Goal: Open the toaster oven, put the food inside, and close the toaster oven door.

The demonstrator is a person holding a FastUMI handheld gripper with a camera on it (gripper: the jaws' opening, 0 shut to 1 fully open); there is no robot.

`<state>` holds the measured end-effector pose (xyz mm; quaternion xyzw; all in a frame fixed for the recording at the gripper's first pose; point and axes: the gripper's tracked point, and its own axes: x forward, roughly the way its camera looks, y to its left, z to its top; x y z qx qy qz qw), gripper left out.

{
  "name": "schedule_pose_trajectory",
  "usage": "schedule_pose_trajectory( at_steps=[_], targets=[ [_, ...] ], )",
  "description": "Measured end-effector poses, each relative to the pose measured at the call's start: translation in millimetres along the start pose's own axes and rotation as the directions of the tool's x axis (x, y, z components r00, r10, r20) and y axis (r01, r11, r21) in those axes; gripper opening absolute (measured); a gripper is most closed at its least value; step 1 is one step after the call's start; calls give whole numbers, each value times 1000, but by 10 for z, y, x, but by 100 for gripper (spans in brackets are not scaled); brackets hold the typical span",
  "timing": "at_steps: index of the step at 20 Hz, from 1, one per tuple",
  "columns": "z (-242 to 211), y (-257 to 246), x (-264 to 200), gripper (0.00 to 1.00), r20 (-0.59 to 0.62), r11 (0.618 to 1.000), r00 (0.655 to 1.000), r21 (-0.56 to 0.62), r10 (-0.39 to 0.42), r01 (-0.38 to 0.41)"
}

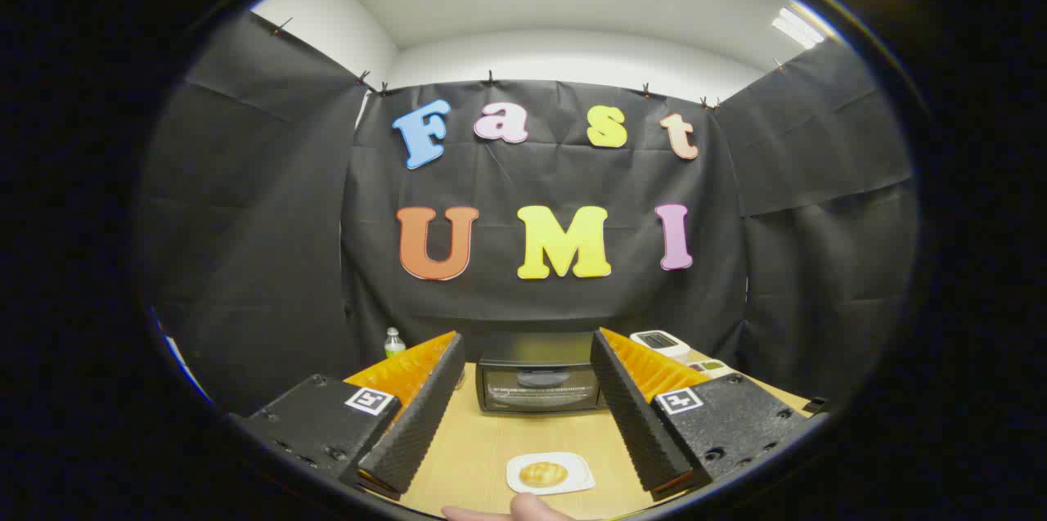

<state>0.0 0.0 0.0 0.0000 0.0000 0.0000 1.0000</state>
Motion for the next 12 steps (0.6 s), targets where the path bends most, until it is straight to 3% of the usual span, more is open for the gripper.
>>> schedule_pose_trajectory(
  at_steps=[12],
  targets=[
    [-19,-45,23,100,-4,1000,1000,-6,-26,26]
  ],
)
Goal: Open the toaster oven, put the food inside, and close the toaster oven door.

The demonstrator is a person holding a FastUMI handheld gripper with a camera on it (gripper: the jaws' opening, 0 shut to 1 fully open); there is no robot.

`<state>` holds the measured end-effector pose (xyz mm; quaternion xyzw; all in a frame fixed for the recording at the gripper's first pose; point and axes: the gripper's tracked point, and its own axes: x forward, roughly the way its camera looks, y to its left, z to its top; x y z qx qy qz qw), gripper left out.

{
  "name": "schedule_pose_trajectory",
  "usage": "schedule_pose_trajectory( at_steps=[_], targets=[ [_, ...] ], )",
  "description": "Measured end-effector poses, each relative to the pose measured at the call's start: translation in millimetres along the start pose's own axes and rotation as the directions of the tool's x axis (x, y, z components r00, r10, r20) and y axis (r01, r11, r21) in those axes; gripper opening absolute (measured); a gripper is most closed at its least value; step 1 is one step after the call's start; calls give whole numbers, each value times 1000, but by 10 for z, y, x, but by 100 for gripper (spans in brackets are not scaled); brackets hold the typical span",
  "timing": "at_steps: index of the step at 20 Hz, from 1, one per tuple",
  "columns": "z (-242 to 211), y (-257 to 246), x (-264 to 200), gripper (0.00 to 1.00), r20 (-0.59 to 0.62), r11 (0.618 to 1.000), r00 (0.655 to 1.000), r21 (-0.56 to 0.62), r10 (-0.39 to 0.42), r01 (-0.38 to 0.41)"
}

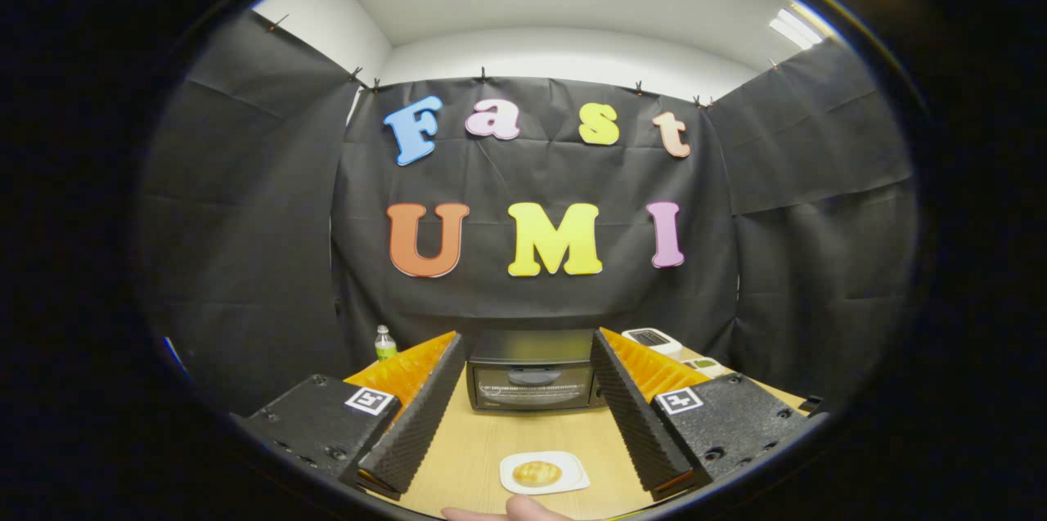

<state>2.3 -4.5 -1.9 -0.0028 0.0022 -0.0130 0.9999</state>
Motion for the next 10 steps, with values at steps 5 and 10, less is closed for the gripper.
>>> schedule_pose_trajectory(
  at_steps=[5,10],
  targets=[
    [5,-31,-7,100,26,999,1000,-31,-15,16],
    [-184,-310,96,100,56,996,997,-62,-54,57]
  ],
)
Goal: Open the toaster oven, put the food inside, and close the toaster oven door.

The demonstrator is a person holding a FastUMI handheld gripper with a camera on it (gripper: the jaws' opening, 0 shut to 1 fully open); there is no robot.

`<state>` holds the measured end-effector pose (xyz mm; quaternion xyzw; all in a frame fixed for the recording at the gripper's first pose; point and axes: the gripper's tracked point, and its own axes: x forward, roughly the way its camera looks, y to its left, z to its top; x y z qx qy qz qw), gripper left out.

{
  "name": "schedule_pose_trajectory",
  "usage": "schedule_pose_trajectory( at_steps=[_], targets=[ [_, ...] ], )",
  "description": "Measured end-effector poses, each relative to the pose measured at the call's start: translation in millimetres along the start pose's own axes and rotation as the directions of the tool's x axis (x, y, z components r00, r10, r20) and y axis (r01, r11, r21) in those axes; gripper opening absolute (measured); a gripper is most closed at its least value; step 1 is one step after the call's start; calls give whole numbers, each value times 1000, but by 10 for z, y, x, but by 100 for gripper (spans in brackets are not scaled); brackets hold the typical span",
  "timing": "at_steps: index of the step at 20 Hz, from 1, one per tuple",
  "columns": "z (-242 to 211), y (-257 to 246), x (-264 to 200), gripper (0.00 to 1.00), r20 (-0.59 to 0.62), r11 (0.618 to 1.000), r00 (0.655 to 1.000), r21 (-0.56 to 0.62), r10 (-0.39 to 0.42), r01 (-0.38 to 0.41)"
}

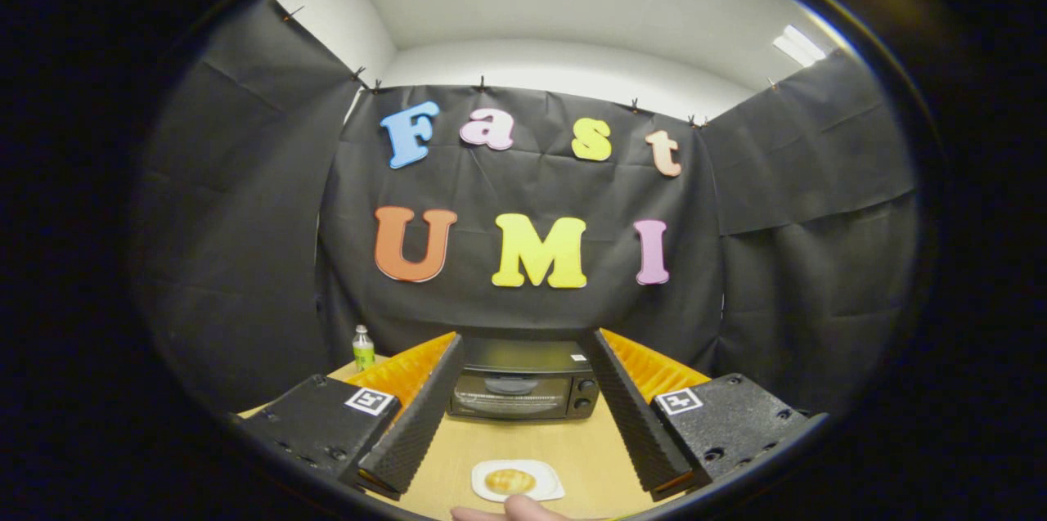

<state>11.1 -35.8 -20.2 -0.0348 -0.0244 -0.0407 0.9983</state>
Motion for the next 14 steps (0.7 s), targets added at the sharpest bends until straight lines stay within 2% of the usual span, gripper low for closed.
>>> schedule_pose_trajectory(
  at_steps=[3,7,10,14],
  targets=[
    [-295,-212,130,100,-42,1000,999,16,-5,5],
    [-678,-374,442,100,-82,990,995,133,56,-44],
    [-1094,-373,874,100,-158,986,982,150,101,-77],
    [-1593,-198,1641,100,-233,988,963,103,136,-115]
  ],
)
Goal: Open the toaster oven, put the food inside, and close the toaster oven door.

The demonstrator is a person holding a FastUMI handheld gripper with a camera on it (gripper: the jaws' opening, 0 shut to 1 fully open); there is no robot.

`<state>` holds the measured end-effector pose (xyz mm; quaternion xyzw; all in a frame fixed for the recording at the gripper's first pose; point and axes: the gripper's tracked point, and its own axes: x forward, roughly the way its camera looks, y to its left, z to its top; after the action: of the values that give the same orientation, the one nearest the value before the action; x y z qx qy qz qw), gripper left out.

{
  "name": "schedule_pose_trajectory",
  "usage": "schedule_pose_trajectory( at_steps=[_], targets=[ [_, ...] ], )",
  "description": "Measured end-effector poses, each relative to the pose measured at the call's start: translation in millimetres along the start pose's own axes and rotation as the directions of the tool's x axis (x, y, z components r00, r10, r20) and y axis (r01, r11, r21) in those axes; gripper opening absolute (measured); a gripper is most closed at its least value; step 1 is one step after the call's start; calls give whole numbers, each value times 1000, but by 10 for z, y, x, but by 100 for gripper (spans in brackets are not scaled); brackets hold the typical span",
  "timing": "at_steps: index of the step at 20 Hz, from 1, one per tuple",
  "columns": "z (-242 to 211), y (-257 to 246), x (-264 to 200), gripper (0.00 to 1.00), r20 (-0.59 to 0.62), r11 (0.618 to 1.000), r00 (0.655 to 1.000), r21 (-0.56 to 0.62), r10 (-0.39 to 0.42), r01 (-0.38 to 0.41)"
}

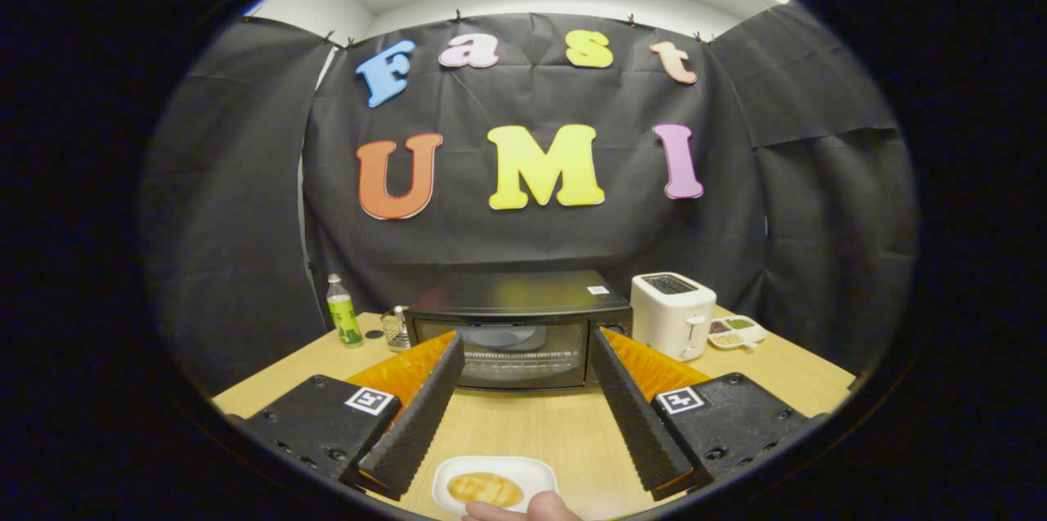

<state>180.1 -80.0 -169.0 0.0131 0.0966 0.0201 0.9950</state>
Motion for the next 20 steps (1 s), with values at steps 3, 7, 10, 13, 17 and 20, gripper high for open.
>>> schedule_pose_trajectory(
  at_steps=[3,7,10,13,17,20],
  targets=[
    [25,107,502,100,1,999,1000,-51,12,-12],
    [130,286,1053,100,28,998,999,-60,37,-36],
    [15,331,1389,100,-2,999,999,-30,42,-42],
    [-251,273,1649,100,-46,999,999,-36,8,-9],
    [-394,263,1737,100,-78,1000,997,-18,2,-4],
    [-413,269,1678,100,-100,1000,995,-19,1,-3]
  ],
)
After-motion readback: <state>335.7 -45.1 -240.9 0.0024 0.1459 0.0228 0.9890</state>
